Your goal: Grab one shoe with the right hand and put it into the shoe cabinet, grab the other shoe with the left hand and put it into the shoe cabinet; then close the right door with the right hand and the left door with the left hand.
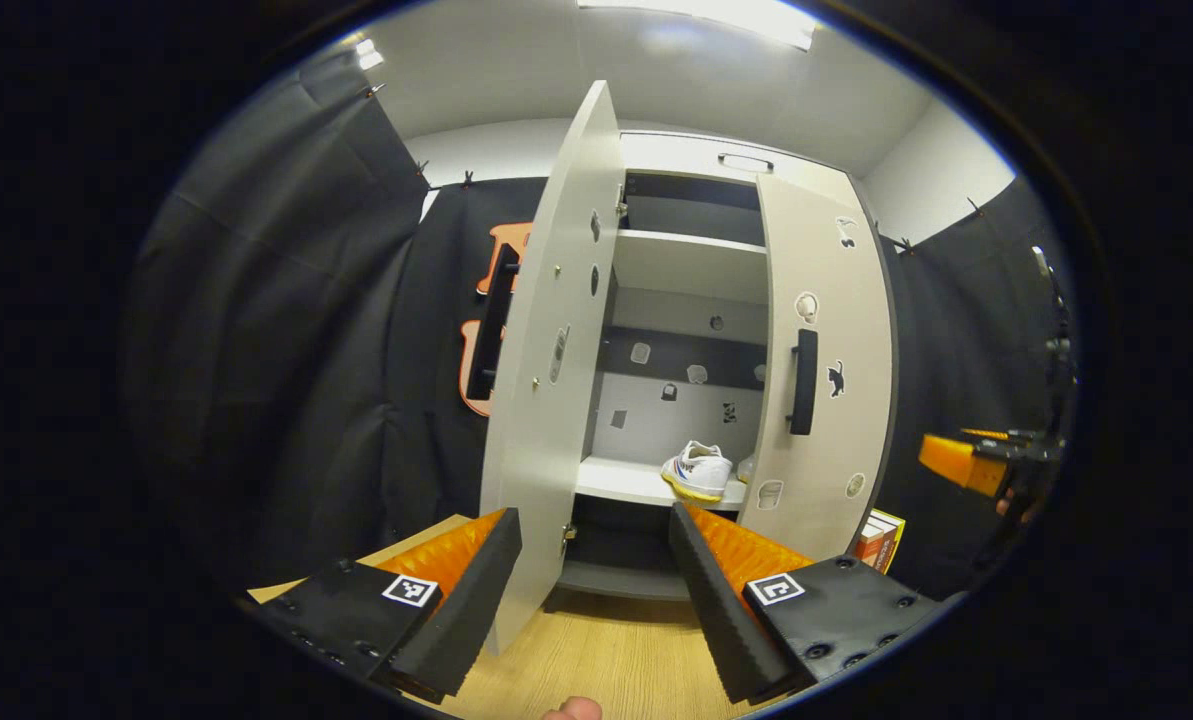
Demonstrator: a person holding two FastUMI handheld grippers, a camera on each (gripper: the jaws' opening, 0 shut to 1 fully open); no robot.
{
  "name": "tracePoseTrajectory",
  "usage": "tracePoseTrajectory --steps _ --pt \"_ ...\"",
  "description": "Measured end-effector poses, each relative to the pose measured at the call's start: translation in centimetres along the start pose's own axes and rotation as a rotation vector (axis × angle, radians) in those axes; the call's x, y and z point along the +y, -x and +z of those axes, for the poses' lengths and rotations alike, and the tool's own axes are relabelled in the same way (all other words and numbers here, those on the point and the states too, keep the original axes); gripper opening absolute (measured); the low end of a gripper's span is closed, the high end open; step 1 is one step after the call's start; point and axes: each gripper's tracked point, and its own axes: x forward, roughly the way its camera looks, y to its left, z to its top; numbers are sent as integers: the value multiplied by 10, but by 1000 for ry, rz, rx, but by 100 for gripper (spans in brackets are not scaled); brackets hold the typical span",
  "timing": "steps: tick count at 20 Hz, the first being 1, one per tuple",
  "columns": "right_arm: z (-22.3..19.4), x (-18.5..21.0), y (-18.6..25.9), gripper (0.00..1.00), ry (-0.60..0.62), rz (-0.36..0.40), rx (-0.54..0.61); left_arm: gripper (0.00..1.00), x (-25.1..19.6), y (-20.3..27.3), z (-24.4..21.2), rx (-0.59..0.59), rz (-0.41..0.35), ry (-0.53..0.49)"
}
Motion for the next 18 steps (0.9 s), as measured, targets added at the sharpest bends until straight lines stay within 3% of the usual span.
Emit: tracePoseTrajectory --steps 9,14,18 --pt "-34 2 36 93 20 -7 33 96 120 -48 107 -119 245 -48" --pt "-37 -1 39 93 -8 -20 48 97 152 -106 121 -113 251 -57" --pt "-34 -15 41 93 5 -52 42 97 155 -121 110 -81 235 -31"
